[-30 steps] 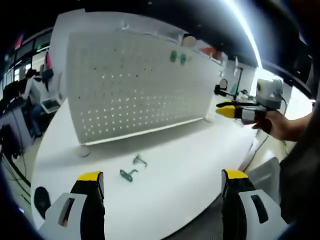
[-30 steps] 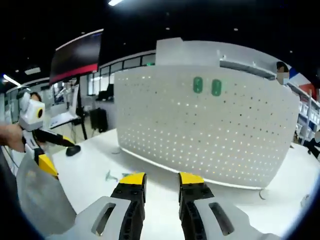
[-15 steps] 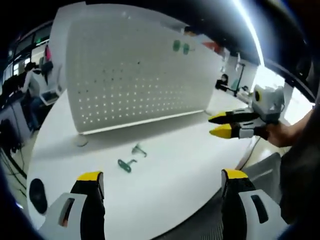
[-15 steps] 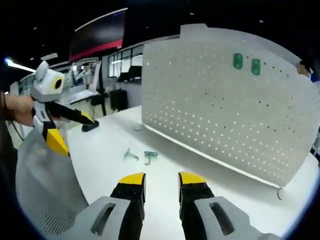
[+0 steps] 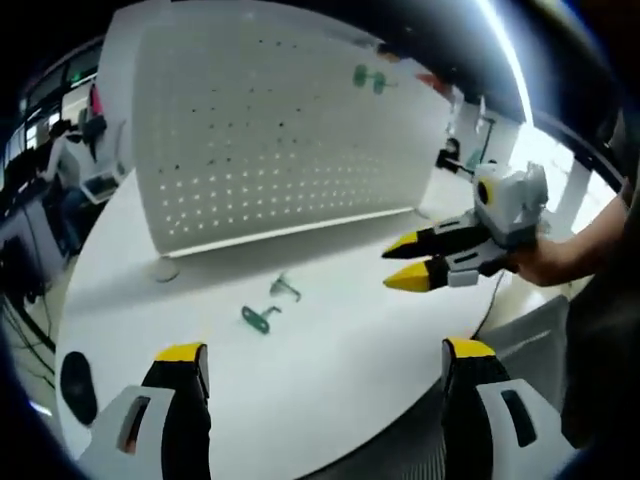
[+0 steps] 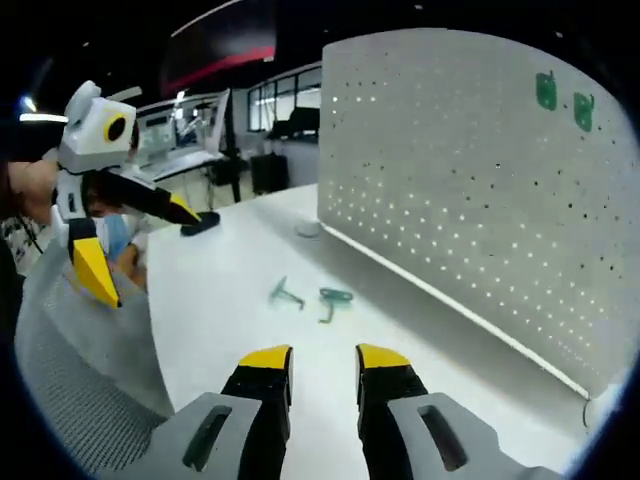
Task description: Insert the hook assembly into the mounting plate slot until the hook locks in place.
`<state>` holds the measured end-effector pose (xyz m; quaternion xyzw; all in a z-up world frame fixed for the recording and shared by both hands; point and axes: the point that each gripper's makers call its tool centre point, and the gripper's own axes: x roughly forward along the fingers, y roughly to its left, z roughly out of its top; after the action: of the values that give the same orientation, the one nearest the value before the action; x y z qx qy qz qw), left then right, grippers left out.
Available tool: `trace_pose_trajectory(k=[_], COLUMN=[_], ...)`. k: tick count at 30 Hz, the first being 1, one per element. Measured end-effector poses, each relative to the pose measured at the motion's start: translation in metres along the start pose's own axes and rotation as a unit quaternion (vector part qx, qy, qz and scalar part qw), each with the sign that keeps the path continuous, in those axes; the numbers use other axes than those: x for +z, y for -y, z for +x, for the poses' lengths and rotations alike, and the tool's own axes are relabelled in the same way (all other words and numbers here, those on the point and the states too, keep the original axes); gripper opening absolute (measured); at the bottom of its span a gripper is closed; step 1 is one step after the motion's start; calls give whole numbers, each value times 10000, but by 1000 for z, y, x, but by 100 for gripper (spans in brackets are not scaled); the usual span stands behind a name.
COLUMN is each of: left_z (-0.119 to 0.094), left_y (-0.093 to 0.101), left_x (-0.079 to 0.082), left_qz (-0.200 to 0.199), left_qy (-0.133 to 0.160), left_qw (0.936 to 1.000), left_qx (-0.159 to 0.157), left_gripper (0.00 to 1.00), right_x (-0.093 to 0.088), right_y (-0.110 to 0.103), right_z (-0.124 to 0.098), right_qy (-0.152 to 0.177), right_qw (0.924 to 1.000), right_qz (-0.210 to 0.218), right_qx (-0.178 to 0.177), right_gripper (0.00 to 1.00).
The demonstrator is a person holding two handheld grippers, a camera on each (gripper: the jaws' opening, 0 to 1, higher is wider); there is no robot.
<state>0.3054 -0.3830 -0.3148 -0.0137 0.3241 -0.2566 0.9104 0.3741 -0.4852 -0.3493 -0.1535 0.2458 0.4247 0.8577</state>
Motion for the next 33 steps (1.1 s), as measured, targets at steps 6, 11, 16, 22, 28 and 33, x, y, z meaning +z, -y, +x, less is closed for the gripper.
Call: trace_pose_trajectory(k=[6, 11, 16, 22, 28, 33], left_z=[0, 1, 1, 0, -2, -3], left_y=[-3, -6, -7, -8, -13, -18], left_x=[-1, -2, -2, -3, -7, -5], left_qz=[-74, -103, -146, -239, -292, -328], left_qy=[15, 9, 19, 51, 38, 61], left_qw=[10000, 9999, 9999, 9996, 9995, 9992], left_qx=[28, 53, 67, 106, 149, 206], left_gripper=[98, 99, 98, 98, 98, 98], right_x=[0, 0, -2, -3, -7, -10], right_y=[-5, -3, 0, 5, 8, 10], right_z=[33, 56, 79, 101, 113, 119], right_qy=[-203, -336, -551, -713, -916, -1080], right_qw=[9994, 9987, 9977, 9969, 9951, 9935], right_qz=[-139, -182, -130, 101, 149, 200], right_qx=[249, 350, 372, 310, 351, 312], right_gripper=[22, 22, 21, 21, 20, 18])
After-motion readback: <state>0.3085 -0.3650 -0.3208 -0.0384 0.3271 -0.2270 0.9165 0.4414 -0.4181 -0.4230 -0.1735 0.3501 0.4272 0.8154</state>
